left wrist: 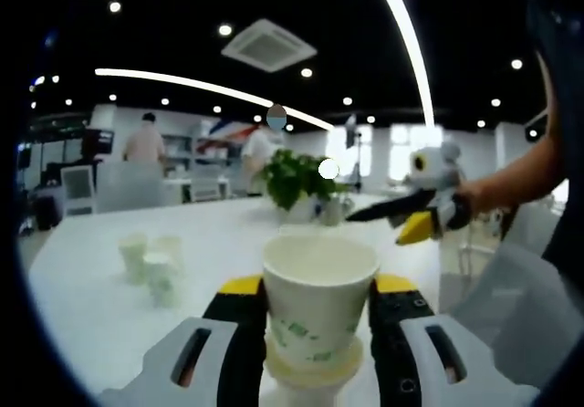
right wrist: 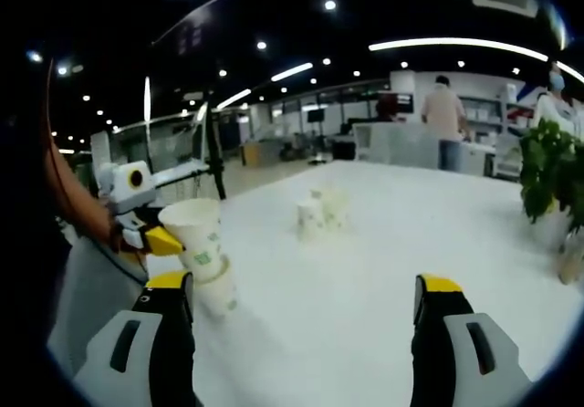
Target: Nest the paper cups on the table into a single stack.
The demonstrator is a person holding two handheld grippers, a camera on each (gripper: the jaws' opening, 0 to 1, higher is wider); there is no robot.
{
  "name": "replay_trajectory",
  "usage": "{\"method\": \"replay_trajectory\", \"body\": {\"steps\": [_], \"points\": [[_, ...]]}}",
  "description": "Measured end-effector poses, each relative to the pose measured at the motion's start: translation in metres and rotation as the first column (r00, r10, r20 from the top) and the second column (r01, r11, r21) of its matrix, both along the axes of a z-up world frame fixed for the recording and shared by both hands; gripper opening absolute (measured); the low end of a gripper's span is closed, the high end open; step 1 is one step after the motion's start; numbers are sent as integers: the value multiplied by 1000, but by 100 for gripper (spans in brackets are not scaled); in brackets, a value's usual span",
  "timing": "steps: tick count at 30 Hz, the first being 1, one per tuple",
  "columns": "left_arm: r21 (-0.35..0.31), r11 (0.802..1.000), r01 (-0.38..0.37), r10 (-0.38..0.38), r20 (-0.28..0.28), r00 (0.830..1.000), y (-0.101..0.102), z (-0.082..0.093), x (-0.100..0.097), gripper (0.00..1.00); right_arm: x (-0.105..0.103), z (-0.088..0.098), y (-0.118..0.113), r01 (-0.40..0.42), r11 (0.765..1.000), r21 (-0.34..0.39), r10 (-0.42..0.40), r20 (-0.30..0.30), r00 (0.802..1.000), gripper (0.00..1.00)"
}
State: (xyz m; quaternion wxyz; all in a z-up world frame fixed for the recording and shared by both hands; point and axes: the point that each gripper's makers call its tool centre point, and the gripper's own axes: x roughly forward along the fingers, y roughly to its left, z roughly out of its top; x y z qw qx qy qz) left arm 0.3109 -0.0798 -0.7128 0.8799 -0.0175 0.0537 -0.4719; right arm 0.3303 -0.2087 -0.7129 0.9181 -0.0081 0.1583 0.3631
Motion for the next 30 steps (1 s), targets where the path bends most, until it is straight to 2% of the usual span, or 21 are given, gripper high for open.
{"method": "replay_trajectory", "body": {"steps": [11, 14, 21, 26, 28, 30], "points": [[64, 998, 9, -10, 13, 1000, 3, -23, 2, 44, 0, -1, 3, -4, 1000, 1, 4, -4, 1000, 99], [102, 994, 26, -29, 23, 999, 2, -30, 2, 43, 1, -1, 3, -5, 1000, 1, 5, -2, 1000, 99], [121, 992, 33, -33, 1, 999, 1, -41, 5, 43, 0, -2, 2, -2, 1000, 2, 2, -4, 1000, 99], [119, 992, 31, -32, 10, 999, 1, -42, 4, 44, -1, -4, 2, 1, 1000, 3, -1, -8, 1000, 99], [120, 992, 28, -29, 9, 1000, 1, -41, 3, 45, -1, -4, 2, 0, 1000, 3, 0, -9, 1000, 99], [144, 990, 10, -15, 34, 999, 2, -40, 4, 53, 0, -3, 3, -1, 1000, 4, 1, -7, 1000, 99]]}}
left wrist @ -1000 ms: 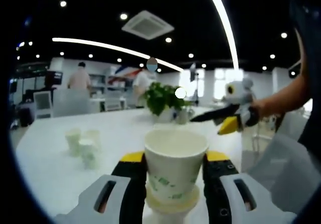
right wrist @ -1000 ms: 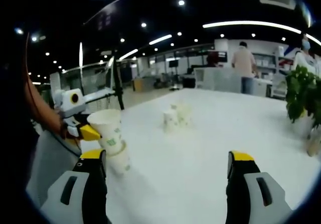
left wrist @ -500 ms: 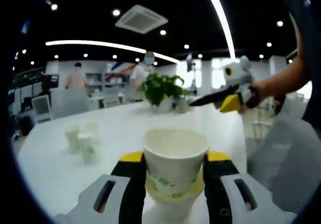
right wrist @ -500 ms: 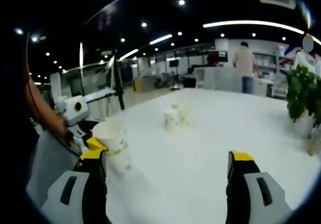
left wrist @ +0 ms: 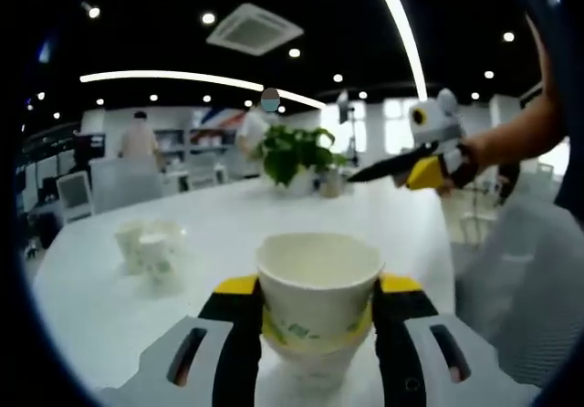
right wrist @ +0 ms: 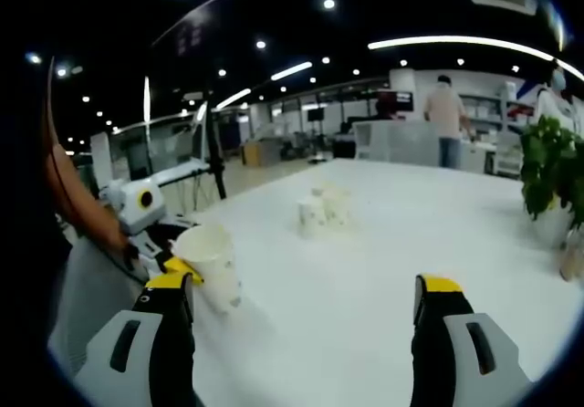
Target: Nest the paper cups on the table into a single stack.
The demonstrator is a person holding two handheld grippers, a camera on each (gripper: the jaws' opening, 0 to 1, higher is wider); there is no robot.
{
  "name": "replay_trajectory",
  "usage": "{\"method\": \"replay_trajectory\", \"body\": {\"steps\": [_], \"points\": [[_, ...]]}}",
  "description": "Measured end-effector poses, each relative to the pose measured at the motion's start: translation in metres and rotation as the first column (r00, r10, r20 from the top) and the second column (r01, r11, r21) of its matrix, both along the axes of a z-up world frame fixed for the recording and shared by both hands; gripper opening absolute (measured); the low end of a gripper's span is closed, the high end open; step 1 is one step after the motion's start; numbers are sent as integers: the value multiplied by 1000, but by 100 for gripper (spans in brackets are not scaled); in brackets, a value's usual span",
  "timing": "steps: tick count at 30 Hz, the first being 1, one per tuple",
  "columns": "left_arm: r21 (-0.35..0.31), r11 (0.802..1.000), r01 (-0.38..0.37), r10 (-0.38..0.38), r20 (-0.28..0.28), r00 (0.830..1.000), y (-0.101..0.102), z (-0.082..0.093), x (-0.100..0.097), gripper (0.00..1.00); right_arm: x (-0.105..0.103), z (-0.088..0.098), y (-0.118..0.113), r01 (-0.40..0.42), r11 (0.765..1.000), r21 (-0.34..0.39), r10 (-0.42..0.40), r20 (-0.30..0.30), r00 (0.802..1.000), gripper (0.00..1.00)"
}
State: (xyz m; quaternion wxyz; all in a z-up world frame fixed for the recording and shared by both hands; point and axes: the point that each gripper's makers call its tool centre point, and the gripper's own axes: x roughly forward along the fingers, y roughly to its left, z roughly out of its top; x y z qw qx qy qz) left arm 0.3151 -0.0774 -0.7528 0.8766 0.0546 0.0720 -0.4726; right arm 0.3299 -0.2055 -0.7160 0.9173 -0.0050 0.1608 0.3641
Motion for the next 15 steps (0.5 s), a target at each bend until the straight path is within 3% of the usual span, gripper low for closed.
{"method": "replay_trajectory", "body": {"steps": [2, 5, 10, 15], "points": [[-31, 999, 8, -7, 32, 999, -3, 8, 0, 64, 1, 1, 0, 0, 1000, 3, 0, 2, 1000, 99], [19, 1000, -13, 13, 6, 1000, 0, -1, 5, 72, 1, 0, 0, 0, 1000, -1, 0, 1, 1000, 99], [-29, 999, -27, 27, -7, 1000, 2, 10, 9, 96, 1, 1, 0, -3, 1000, -2, 3, 2, 1000, 99], [-56, 998, -30, 28, -32, 999, 9, 28, 15, 99, 4, 4, -2, 4, 1000, -4, -4, 12, 1000, 100]]}}
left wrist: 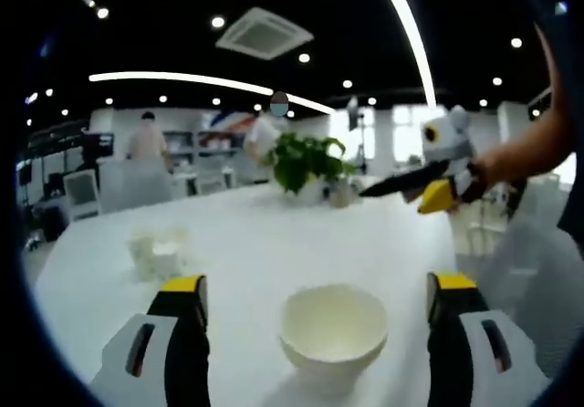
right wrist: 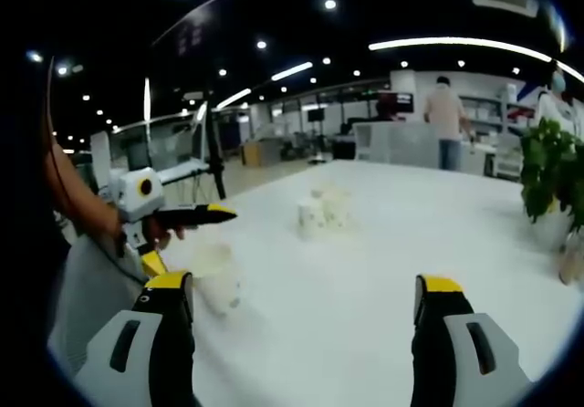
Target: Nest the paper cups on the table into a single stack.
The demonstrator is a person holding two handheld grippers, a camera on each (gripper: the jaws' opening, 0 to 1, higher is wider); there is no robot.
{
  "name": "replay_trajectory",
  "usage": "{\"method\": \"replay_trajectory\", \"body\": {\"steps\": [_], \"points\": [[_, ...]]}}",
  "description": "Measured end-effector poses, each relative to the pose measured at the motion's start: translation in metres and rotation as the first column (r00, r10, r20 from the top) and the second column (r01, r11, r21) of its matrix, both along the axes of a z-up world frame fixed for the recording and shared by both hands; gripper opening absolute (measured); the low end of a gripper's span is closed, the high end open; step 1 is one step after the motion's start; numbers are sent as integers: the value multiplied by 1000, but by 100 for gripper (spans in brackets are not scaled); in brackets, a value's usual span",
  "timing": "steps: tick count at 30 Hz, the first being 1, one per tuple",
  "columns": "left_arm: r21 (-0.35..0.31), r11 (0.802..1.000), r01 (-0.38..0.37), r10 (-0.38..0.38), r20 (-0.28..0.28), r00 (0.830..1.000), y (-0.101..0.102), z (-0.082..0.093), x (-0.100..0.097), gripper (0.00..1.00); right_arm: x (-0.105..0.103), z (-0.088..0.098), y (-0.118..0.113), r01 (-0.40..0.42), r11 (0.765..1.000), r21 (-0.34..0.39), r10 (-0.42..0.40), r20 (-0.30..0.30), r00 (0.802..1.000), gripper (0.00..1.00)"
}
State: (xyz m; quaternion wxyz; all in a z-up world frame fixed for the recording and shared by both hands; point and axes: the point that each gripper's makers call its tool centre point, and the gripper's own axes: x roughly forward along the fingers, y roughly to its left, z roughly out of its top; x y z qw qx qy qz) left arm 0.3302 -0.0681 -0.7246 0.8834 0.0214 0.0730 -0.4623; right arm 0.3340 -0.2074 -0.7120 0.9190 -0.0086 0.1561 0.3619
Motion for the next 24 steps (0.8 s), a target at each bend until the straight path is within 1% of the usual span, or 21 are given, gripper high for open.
{"method": "replay_trajectory", "body": {"steps": [3, 6, 8, 12, 15, 18, 20, 22, 24], "points": [[2, 1000, -8, 8, -4, 1000, 11, 12, 5, 99, 1, 0, 1, 0, 1000, 0, 0, 5, 1000, 100], [13, 999, -35, 34, 10, 999, 28, 24, 13, 99, 1, 0, 3, -6, 1000, -6, 6, 9, 1000, 100], [29, 998, -53, 53, 6, 999, 40, 28, 19, 99, 2, 1, 5, -9, 1000, -8, 10, 16, 1000, 100], [68, 994, -84, 85, -15, 996, 62, 28, 27, 99, 5, 3, 6, -18, 1000, -23, 19, 34, 999, 100], [117, 991, -61, 67, -43, 997, 75, 20, 26, 99, 8, 5, 6, -15, 1000, -18, 16, 44, 999, 100], [119, 989, -87, 94, -55, 994, 91, 19, 31, 99, 10, 5, 7, -16, 999, -28, 17, 50, 999, 100], [114, 986, -120, 125, -45, 991, 102, 21, 34, 99, 11, 5, 9, -20, 999, -34, 22, 55, 998, 100], [121, 983, -137, 142, -33, 989, 110, 22, 36, 99, 11, 4, 10, -23, 999, -34, 25, 55, 998, 100], [127, 981, -150, 155, -33, 987, 118, 22, 36, 99, 11, 1, 11, -30, 999, -44, 33, 63, 997, 100]]}}
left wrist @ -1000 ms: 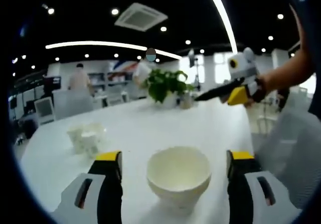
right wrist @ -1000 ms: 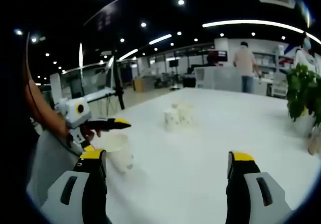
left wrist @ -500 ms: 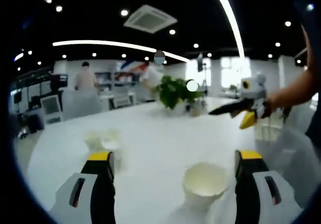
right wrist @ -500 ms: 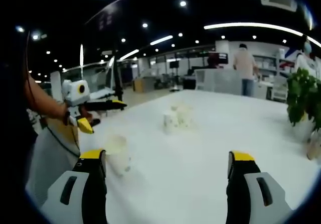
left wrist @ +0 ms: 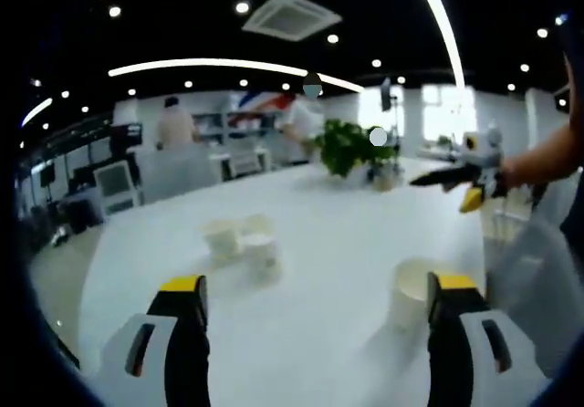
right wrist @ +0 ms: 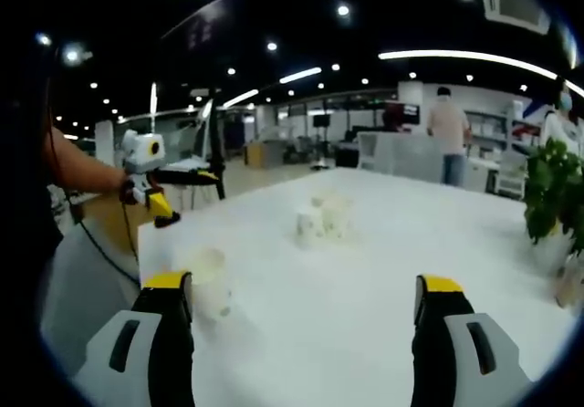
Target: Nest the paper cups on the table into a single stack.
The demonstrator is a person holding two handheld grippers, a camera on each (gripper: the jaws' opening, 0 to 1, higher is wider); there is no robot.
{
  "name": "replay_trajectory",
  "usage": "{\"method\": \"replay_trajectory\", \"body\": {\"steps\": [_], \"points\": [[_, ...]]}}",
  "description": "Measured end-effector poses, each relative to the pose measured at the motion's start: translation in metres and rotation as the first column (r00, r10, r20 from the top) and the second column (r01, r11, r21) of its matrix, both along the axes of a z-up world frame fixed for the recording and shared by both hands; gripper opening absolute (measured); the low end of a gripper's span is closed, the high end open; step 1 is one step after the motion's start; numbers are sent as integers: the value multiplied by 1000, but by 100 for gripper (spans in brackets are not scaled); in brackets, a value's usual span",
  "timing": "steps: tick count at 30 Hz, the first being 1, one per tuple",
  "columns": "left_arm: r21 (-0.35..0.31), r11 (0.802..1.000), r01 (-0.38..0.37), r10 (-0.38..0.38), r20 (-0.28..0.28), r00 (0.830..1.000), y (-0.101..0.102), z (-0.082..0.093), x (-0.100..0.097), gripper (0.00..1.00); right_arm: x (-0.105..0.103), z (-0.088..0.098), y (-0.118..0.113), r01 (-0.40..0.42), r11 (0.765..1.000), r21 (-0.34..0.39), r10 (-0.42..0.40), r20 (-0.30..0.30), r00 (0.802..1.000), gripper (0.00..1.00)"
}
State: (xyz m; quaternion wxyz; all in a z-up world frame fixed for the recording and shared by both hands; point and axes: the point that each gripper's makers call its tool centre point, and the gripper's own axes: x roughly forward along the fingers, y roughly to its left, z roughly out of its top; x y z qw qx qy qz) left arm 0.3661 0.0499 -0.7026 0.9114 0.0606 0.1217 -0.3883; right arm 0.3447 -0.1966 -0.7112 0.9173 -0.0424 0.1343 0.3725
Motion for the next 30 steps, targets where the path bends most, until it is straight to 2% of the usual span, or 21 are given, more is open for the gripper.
{"method": "replay_trajectory", "body": {"steps": [3, 12, 18, 23, 30], "points": [[13, 1000, -23, 23, 10, 1000, 14, 1, 0, 99, -1, -3, 1, -9, 1000, -16, 9, 8, 1000, 100], [35, 998, -50, 50, -8, 999, 30, -4, -4, 99, 2, -6, 2, -4, 1000, 8, 4, -3, 1000, 100], [34, 998, -56, 56, -12, 998, 31, -5, -6, 99, 6, -4, 8, -10, 1000, 21, 10, -1, 1000, 100], [78, 994, -71, 76, -66, 995, 37, -15, -9, 99, 7, -5, 9, -10, 1000, 23, 10, -2, 1000, 100], [72, 993, -92, 96, -67, 993, 41, -19, -7, 99, 6, -10, 8, -14, 1000, 7, 14, -8, 1000, 100]]}}
